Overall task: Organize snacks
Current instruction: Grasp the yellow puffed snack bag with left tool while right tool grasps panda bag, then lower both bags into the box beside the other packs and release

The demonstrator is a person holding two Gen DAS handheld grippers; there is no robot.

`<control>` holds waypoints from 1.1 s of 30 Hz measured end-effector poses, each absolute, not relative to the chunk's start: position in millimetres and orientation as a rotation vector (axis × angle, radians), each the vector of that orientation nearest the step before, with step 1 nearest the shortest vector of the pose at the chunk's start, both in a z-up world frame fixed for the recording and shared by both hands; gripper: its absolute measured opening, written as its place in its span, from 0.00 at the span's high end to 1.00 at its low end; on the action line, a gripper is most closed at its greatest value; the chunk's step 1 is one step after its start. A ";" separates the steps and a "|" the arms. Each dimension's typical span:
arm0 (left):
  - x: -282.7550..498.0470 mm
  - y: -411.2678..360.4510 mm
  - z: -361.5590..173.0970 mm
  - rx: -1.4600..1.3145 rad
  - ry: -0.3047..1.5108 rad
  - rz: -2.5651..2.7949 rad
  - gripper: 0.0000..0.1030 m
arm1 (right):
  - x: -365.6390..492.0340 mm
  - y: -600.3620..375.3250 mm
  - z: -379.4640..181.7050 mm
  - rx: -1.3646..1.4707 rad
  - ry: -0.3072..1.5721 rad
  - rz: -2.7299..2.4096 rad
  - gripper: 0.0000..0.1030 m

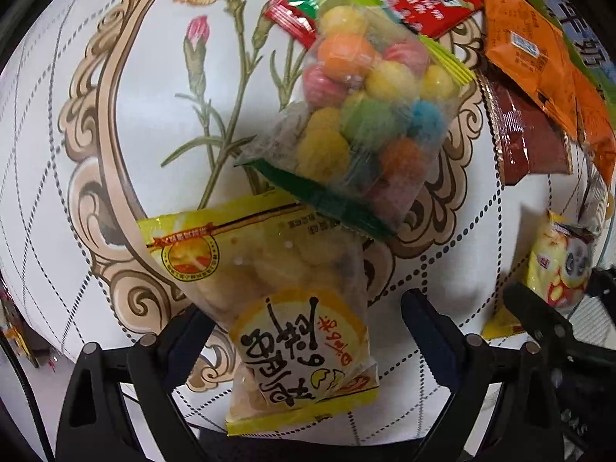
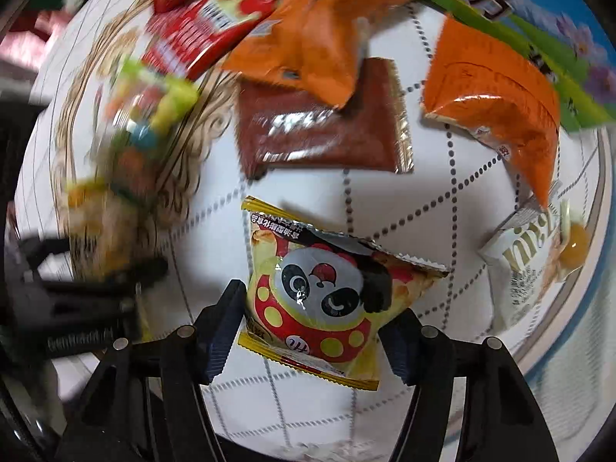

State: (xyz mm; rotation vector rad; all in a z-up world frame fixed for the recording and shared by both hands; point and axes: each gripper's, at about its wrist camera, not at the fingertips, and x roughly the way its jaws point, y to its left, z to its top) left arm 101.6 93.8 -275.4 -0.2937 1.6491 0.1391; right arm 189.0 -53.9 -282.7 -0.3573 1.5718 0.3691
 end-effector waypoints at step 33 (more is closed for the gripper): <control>84.1 64.7 -121.9 -0.294 1.392 -0.010 0.62 | 167.0 -156.6 -202.8 0.279 1.389 0.366 0.50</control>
